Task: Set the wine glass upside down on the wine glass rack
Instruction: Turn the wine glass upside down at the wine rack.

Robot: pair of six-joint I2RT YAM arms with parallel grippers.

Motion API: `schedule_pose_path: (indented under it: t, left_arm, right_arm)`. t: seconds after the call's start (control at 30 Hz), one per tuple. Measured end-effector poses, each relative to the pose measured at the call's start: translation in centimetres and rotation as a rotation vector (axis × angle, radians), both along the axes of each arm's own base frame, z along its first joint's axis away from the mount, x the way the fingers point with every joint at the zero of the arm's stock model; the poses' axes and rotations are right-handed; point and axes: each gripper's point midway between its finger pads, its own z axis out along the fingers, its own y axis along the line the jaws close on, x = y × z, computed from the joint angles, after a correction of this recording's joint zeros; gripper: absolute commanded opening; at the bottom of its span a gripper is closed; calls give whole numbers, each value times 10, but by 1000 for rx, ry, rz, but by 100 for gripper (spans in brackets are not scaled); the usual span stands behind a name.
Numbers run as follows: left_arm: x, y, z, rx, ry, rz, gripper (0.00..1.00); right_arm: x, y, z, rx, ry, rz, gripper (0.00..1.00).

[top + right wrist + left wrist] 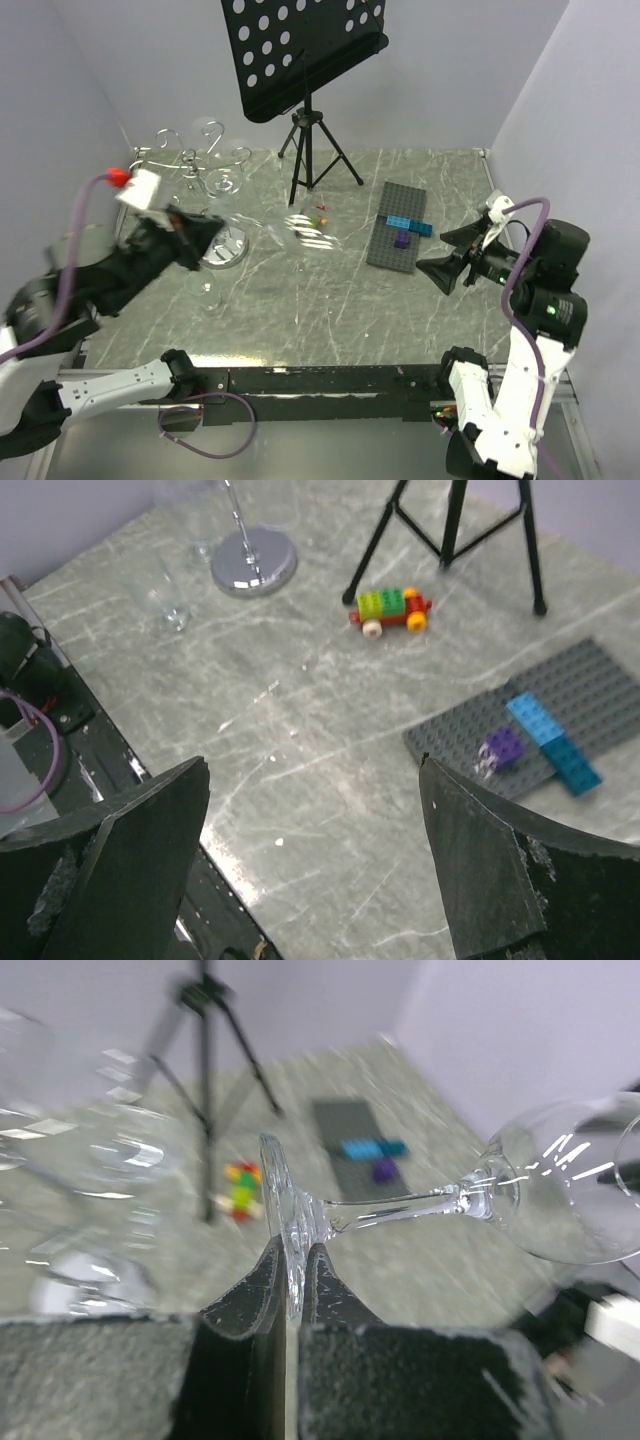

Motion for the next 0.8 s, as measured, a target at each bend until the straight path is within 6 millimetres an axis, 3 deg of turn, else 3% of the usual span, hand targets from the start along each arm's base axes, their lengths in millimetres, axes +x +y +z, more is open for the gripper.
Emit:
schedule_pose_path:
  t: [0.2,0.47,0.6,0.8]
  left_arm:
    - [2,66,40,52,-150,198,1]
    - [14,115,39,186,-229,418,1]
    - [19,123,42,217,-260,485,1]
    - [14,126,64,154,-305,502,1]
  right_arm:
    - [31,-12,-44,59,102,-5,92]
    - [56,-25,-79,119,160,-12,92]
    - [55,-23,-81,128,154,4,92]
    - [54,-21,-77,128,127,21,92]
